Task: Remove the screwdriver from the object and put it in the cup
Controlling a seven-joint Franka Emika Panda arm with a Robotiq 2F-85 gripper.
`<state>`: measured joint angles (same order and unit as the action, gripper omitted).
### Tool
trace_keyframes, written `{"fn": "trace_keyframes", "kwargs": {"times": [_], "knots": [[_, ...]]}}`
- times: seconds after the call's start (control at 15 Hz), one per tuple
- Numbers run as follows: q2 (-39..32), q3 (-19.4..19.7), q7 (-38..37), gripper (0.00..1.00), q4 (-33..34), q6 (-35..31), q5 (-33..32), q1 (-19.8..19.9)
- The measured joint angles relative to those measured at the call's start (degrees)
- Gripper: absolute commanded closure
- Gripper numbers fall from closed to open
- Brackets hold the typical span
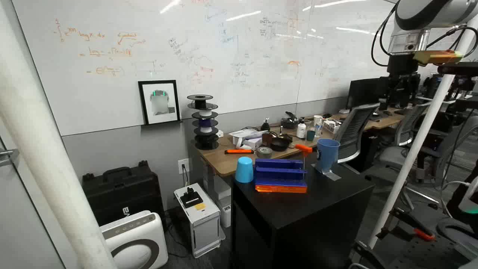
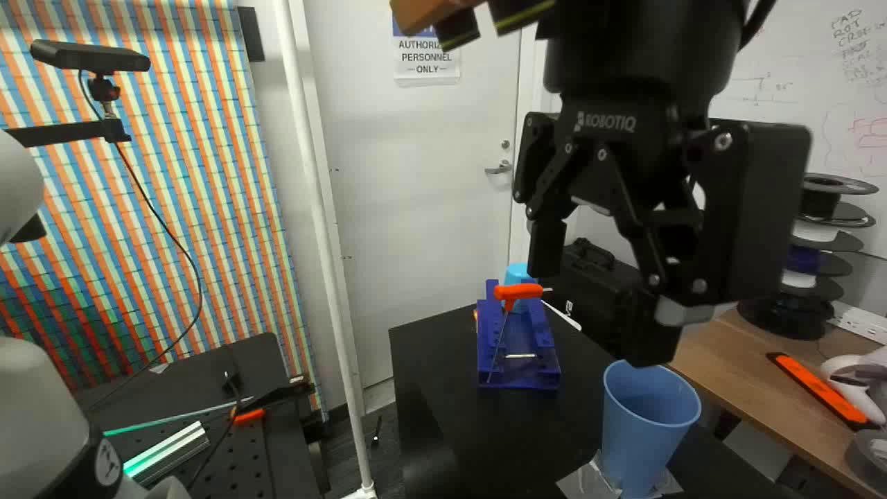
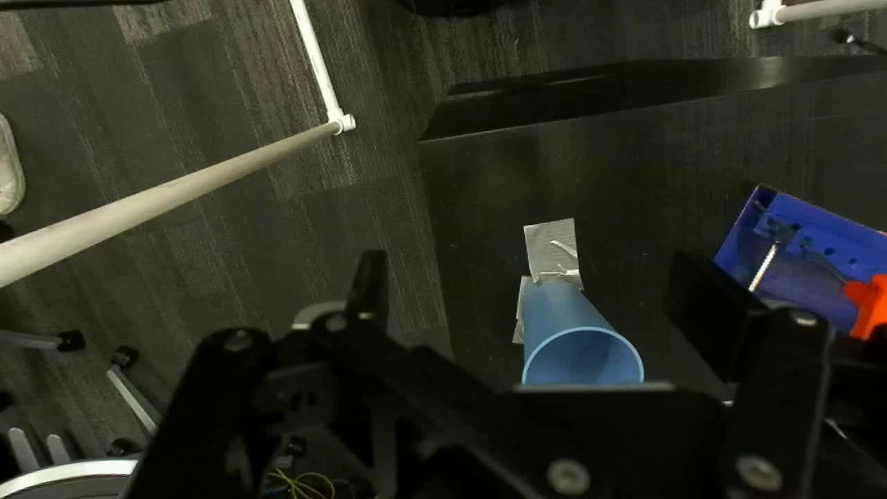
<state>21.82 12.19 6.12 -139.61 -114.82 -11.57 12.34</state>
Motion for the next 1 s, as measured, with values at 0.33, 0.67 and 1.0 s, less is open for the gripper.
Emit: {"fn": "trace_keyframes", "kwargs": {"times": [0.33, 0.67, 1.0], "knots": [[0.08, -0.05, 0.00, 0.00, 0.76, -0.04, 0.00, 0.00], [0.08, -0.05, 0.00, 0.00, 0.76, -0.04, 0.00, 0.00], [0.08, -0.05, 0.00, 0.00, 0.76, -0.04, 0.00, 0.00]]}}
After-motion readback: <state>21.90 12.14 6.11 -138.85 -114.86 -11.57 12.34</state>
